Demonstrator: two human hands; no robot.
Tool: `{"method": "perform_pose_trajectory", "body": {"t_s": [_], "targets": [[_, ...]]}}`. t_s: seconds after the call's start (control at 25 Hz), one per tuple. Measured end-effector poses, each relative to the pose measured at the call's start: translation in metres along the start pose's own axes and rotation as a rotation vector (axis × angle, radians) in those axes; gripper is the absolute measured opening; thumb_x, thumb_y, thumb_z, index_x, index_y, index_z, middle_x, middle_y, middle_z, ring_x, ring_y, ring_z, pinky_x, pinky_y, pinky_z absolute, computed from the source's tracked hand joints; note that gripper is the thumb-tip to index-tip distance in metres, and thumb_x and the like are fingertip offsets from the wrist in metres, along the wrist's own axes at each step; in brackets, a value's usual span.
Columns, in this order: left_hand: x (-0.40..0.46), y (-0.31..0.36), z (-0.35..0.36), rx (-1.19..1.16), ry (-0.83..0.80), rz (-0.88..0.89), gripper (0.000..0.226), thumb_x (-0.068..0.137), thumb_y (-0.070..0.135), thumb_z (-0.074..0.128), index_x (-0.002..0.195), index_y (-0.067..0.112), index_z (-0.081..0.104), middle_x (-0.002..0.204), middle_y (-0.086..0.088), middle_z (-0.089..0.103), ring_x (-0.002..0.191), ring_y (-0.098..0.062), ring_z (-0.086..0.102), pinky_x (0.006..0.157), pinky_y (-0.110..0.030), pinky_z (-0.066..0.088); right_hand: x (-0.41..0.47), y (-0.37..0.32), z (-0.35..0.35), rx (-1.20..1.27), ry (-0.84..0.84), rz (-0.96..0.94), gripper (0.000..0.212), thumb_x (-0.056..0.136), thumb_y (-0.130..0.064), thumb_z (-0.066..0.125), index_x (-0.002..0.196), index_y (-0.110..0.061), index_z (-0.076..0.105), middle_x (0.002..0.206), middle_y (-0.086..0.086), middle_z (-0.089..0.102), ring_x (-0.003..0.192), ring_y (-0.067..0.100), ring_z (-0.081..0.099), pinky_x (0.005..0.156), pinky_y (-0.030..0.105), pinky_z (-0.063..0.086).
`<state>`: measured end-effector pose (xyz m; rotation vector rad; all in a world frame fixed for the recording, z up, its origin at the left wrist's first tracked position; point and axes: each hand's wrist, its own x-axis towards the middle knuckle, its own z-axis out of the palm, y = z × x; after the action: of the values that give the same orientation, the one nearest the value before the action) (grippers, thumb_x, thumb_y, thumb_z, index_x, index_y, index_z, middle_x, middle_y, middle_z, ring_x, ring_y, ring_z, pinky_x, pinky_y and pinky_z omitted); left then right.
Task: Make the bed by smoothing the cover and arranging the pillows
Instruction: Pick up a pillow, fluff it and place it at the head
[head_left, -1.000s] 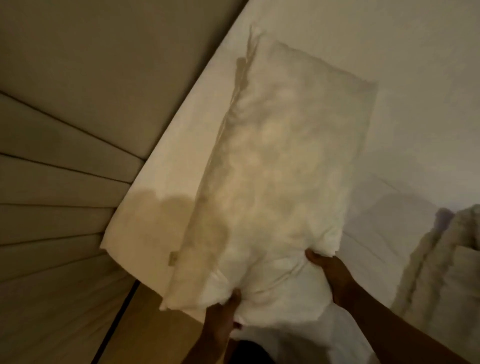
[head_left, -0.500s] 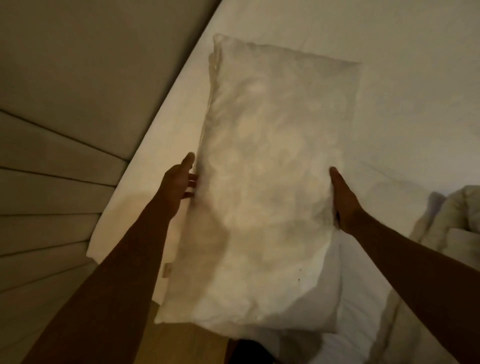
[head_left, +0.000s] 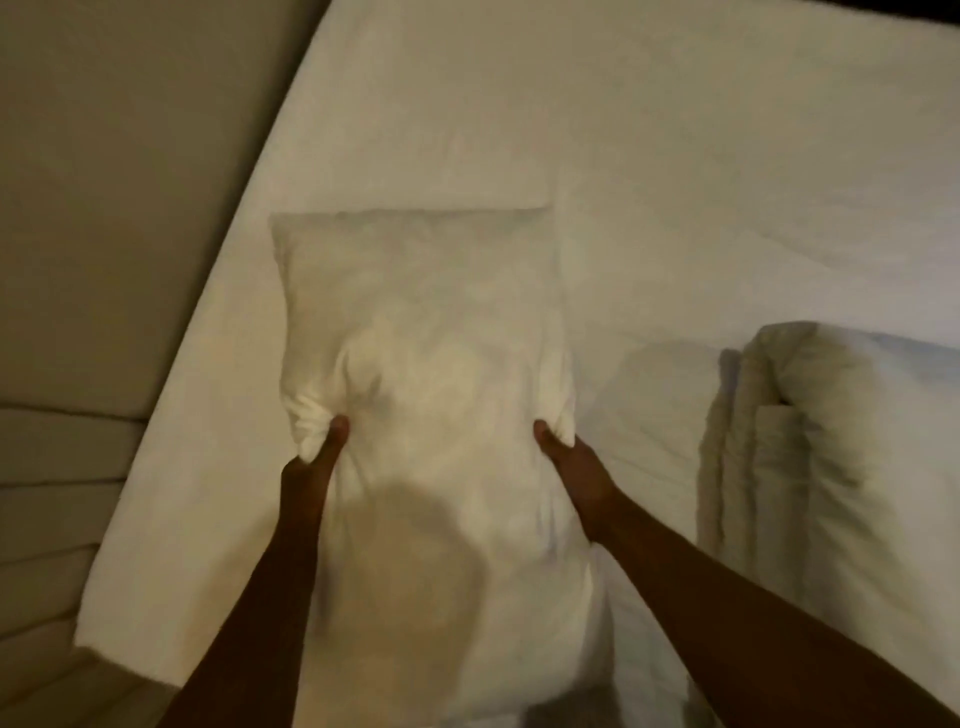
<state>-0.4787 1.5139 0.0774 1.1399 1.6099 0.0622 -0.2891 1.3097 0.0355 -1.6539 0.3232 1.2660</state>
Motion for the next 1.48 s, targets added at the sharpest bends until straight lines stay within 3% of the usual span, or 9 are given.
{"method": "perform_pose_trajectory", "body": {"t_s": [0.2,0.28,0.4,0.6,0.72,0.88,1.12,1.36,1.48], "targets": [[-0.021,0.036,0.016,0.124,-0.078,0.074,0.049,0.076,0.056,0.073,0.092,0.01,0.066,0.098,-0.02,0.068,0.081,-0.032,0.063,0.084,-0.045,0.054,-0.022,-0.044,-0.042,0.098,-0.115,-0.113,0.054,0.086,-0.045,0.072,0.132,-0.019,0.061,0.117,0.004,0.073,0.107,0.023,0.069,0.101,0.043,0.052],[0.014,0.065,0.029,0.105,-0.107,0.195,0.048,0.076,0.063,0.067,0.103,0.025,0.074,0.111,-0.014,0.072,0.102,-0.035,0.067,0.098,-0.054,0.051,-0.033,-0.083,-0.063,0.16,-0.053,-0.241,0.044,0.089,-0.033,0.071,0.128,-0.014,0.064,0.111,0.007,0.075,0.102,0.023,0.071,0.093,0.036,0.056],[0.027,0.167,0.08,0.054,-0.251,0.428,0.047,0.083,0.072,0.058,0.124,0.049,0.063,0.133,0.01,0.064,0.123,-0.017,0.059,0.099,-0.028,0.045,-0.055,-0.134,-0.11,0.427,0.04,-0.445,0.034,0.091,-0.024,0.069,0.12,-0.008,0.068,0.109,0.013,0.075,0.102,0.028,0.071,0.089,0.036,0.057],[-0.165,0.304,0.218,0.086,-0.517,0.762,0.05,0.096,0.056,0.051,0.137,0.029,0.053,0.124,0.017,0.061,0.116,-0.007,0.056,0.097,-0.025,0.042,-0.049,-0.161,-0.199,1.099,-0.009,-0.615,0.049,0.091,-0.031,0.069,0.136,-0.017,0.058,0.13,0.012,0.066,0.118,0.032,0.064,0.102,0.048,0.05],[-0.205,0.267,0.267,0.439,-0.574,1.007,0.065,0.096,0.056,0.052,0.153,0.032,0.032,0.154,0.005,0.04,0.133,-0.012,0.043,0.109,-0.028,0.035,-0.044,-0.134,-0.226,0.835,0.318,-0.434,0.014,0.094,-0.016,0.058,0.103,-0.016,0.069,0.106,0.009,0.069,0.092,0.023,0.067,0.095,0.04,0.052],[-0.208,0.101,0.31,0.943,-0.652,0.887,0.072,0.093,0.066,0.045,0.152,0.028,0.032,0.155,-0.002,0.04,0.143,-0.025,0.038,0.116,-0.04,0.033,-0.059,-0.084,-0.23,0.454,0.24,-0.27,0.025,0.095,-0.007,0.055,0.116,0.001,0.064,0.108,0.013,0.067,0.096,0.024,0.063,0.095,0.039,0.051],[-0.257,-0.053,0.316,0.697,-0.732,0.152,0.106,0.076,0.084,0.047,0.159,0.026,0.015,0.162,-0.005,0.029,0.144,-0.03,0.036,0.114,-0.048,0.034,-0.115,-0.042,-0.307,0.706,0.093,-0.362,0.026,0.1,-0.008,0.049,0.125,-0.004,0.057,0.118,0.02,0.068,0.109,0.03,0.069,0.098,0.045,0.054],[-0.309,-0.087,0.336,0.476,-0.683,0.101,0.093,0.06,0.082,0.07,0.137,0.035,0.045,0.126,0.002,0.064,0.108,-0.023,0.063,0.082,-0.043,0.055,-0.174,0.026,-0.409,0.815,0.285,-0.429,0.025,0.101,-0.005,0.047,0.126,-0.004,0.052,0.117,0.021,0.068,0.103,0.03,0.072,0.093,0.042,0.057],[-0.328,-0.124,0.332,0.475,-0.542,0.09,0.085,0.068,0.074,0.07,0.131,0.02,0.052,0.118,-0.006,0.067,0.101,-0.028,0.065,0.088,-0.046,0.056,-0.199,0.073,-0.448,0.804,0.448,-0.373,0.025,0.1,-0.003,0.046,0.122,0.003,0.054,0.113,0.025,0.068,0.095,0.031,0.074,0.085,0.039,0.06]]}}
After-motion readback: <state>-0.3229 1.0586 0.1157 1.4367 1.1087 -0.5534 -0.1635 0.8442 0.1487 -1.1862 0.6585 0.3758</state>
